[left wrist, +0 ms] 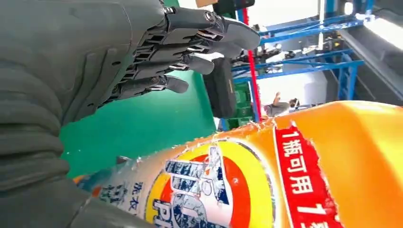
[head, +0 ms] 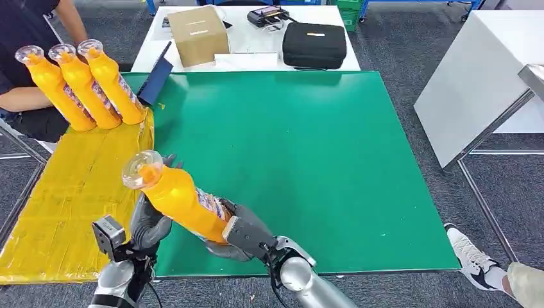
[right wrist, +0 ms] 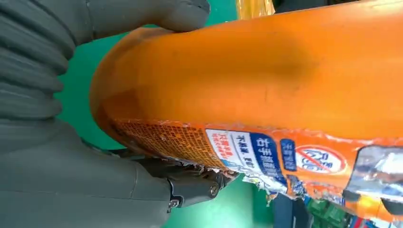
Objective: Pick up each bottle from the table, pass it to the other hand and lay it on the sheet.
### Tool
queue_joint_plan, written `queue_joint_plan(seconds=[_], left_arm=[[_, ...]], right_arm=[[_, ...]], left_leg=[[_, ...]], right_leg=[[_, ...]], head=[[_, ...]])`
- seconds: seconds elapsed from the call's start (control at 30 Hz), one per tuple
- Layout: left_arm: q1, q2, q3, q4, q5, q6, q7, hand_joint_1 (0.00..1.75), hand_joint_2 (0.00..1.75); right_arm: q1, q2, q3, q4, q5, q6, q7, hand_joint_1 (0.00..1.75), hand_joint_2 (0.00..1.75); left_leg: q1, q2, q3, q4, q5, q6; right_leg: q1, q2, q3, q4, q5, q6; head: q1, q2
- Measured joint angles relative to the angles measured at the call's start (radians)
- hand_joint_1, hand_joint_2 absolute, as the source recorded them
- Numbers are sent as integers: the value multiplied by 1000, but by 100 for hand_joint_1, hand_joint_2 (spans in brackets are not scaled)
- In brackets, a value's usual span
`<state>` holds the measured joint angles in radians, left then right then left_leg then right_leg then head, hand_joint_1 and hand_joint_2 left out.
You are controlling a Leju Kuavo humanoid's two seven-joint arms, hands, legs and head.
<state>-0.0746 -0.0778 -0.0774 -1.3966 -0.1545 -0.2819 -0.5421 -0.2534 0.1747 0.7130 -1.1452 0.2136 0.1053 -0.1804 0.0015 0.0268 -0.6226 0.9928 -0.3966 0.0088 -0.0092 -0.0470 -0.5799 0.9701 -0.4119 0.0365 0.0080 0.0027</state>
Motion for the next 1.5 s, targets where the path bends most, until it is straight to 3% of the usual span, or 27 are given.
queue_joint_plan(seconds=[1.03,1.47,1.5], left_arm=[[5,18,-85,-2,-70,-8,-38,0,175],[-16,102,-145,60,-190,-33,-97,0,175],[-17,107,-149,64,-195,-33,-99,44,175]], right_arm=[[-21,-8,53,27,-48,-21,-1,175,175],[-51,-7,78,77,-66,3,-20,175,175],[-53,-7,79,81,-67,5,-21,175,175]], left_leg=[[0,0,0,0,0,0],[0,0,0,0,0,0],[0,0,0,0,0,0]], right_leg=[[0,0,0,0,0,0],[0,0,0,0,0,0],[0,0,0,0,0,0]], head=[[0,0],[0,0],[0,0]])
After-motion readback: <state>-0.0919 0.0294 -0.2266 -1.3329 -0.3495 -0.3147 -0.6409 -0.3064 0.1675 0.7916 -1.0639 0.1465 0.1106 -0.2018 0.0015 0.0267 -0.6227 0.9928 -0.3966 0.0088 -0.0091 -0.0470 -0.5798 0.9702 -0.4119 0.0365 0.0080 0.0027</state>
